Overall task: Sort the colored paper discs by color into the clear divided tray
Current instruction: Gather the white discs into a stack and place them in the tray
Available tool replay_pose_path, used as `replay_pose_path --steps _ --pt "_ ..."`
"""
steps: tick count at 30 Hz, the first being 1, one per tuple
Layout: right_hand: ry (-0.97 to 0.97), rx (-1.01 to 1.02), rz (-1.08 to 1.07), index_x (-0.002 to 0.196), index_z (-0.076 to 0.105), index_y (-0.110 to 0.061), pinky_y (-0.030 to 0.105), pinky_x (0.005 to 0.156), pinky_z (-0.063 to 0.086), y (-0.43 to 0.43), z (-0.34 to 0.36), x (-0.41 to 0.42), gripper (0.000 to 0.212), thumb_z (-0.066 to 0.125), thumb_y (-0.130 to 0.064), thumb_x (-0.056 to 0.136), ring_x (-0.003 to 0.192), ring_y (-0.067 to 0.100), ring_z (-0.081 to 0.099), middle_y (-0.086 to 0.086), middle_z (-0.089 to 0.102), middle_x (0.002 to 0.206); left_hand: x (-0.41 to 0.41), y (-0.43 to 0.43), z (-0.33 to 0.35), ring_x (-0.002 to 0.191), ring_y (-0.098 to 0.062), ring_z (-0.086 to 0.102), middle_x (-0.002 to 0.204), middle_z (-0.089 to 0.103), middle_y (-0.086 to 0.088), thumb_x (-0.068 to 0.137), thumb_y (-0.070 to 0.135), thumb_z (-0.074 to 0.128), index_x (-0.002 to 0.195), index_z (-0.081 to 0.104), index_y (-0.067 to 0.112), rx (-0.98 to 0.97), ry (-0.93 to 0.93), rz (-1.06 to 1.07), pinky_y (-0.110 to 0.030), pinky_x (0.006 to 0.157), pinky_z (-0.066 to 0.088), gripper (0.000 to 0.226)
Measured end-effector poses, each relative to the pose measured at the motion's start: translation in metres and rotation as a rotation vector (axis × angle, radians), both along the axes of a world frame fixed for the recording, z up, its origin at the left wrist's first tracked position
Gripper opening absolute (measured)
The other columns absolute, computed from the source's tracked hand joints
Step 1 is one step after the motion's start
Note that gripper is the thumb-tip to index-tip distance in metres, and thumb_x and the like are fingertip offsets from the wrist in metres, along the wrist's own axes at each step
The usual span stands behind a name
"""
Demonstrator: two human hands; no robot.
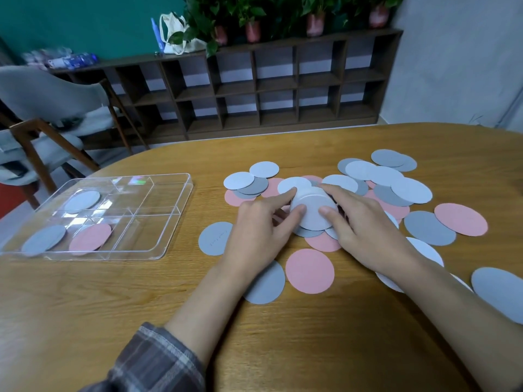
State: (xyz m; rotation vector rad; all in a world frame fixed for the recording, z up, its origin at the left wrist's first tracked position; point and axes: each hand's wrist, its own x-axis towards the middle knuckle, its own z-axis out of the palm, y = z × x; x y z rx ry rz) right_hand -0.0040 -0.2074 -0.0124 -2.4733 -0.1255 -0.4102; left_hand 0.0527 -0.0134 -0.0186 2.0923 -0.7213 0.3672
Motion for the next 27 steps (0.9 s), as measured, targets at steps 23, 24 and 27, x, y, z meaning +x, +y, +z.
replay_pose_path --steps 23,24,27 --pt "-0.016 0.167 -0.182 0.129 0.058 -0.023 0.014 0.066 0.036 -0.020 0.000 0.003 0.026 0.053 -0.029 0.104 0.088 0.007 0.055 -0.005 0.064 0.103 0.042 -0.012 -0.006 0.102 -0.023 0.066 0.110 0.072 0.001 0.098 0.049 0.064 0.129 0.068 0.022 0.444 -0.071 0.119 -0.041 0.077 0.052 0.041" --pt "-0.012 0.173 -0.186 0.128 0.058 -0.023 0.014 0.065 0.036 -0.020 0.000 0.003 0.026 0.053 -0.029 0.104 0.087 0.005 0.056 -0.005 0.064 0.102 0.041 -0.012 -0.007 0.100 -0.023 0.066 0.107 0.073 0.001 0.100 0.048 0.061 0.125 0.070 0.022 0.448 -0.094 0.118 -0.041 0.075 0.052 0.037" --pt "-0.006 0.192 -0.198 0.127 0.058 -0.023 0.010 0.062 0.035 -0.020 0.001 0.003 0.024 0.053 -0.027 0.103 0.086 0.000 0.055 -0.006 0.064 0.099 0.041 -0.009 -0.008 0.085 -0.025 0.067 0.089 0.072 0.001 0.107 0.047 0.040 0.103 0.069 0.020 0.454 -0.205 0.152 -0.041 0.063 0.048 0.040"
